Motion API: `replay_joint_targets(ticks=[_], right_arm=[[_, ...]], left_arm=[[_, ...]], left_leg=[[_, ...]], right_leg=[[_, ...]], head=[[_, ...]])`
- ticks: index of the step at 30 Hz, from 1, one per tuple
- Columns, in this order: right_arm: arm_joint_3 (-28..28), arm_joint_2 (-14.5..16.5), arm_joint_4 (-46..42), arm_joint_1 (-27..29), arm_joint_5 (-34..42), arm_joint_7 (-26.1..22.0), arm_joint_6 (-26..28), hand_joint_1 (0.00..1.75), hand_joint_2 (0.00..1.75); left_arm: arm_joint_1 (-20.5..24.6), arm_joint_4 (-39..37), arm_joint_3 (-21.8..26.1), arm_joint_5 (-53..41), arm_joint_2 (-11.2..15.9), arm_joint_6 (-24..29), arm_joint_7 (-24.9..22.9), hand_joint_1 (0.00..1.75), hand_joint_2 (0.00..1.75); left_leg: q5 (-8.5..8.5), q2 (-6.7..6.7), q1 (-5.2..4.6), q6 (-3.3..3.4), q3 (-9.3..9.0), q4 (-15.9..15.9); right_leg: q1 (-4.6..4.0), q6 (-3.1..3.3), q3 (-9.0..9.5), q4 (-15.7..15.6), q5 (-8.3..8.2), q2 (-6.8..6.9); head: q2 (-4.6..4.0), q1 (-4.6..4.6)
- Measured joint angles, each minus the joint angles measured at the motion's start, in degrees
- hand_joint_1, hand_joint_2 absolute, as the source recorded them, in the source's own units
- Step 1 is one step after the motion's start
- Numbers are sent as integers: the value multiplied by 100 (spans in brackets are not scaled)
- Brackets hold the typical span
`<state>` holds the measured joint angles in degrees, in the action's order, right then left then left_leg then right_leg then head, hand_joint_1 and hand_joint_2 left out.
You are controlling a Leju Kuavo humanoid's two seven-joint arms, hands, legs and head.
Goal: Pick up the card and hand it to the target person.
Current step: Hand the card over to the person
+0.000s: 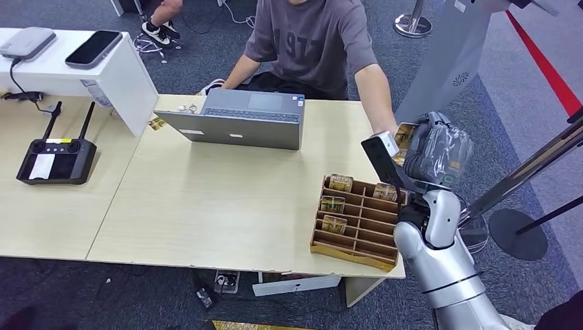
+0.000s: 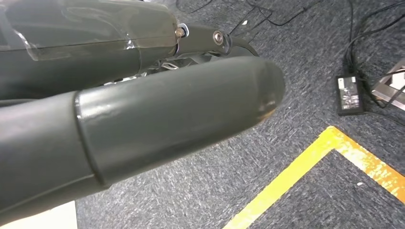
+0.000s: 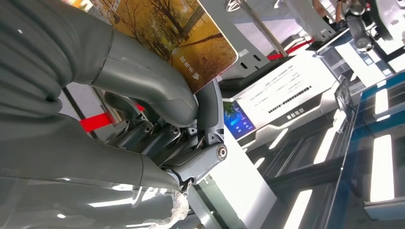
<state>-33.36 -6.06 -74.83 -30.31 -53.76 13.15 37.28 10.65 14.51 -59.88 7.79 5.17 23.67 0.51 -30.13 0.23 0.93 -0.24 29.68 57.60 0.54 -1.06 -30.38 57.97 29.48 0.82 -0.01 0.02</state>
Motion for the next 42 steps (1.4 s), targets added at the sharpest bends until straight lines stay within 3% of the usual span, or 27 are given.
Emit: replay_joint_targets(ticks=[8,14,15,18,19,32,36,42], right_arm=[[-49,243,816,-397,162,102,-143,173,175],[-83,351,1634,-516,303,-34,2,158,175],[-84,366,1723,-532,303,-36,-3,146,175],[-84,404,1929,-573,299,-36,-27,80,175],[-84,416,1986,-579,292,-34,-50,68,175],[-155,484,2338,-581,249,21,-298,68,175],[-172,485,2388,-581,247,21,-299,0,175],[-196,498,2472,-584,189,92,-349,0,175]], left_arm=[[109,7,-4,-137,-55,-79,-48,0,0],[149,9,-5,-182,-95,-87,-51,0,0],[151,9,-5,-184,-99,-87,-49,0,0],[153,9,-5,-187,-104,-88,-44,0,0],[153,9,-5,-189,-107,-89,-43,0,0],[158,7,-5,-210,-128,-103,-45,0,0],[158,7,-5,-218,-131,-104,-45,0,0],[158,7,-5,-233,-132,-107,-45,0,0]], left_leg=[[0,0,0,0,0,0],[0,-4,-1,0,0,1],[0,-4,-1,0,0,1],[0,-5,0,0,0,1],[0,-5,0,0,0,1],[0,-4,0,0,-1,2],[0,-4,0,0,0,2],[0,-4,0,0,0,2]], right_leg=[[0,0,0,0,0,0],[1,0,0,0,0,0],[0,0,0,0,0,0],[0,0,0,0,0,0],[0,0,0,0,0,0],[0,0,0,0,0,-1],[0,0,0,0,0,0],[0,0,0,0,0,0]], head=[[-1,0],[1,1],[1,0],[0,-1],[0,0],[-1,0],[-1,0],[-1,0]])
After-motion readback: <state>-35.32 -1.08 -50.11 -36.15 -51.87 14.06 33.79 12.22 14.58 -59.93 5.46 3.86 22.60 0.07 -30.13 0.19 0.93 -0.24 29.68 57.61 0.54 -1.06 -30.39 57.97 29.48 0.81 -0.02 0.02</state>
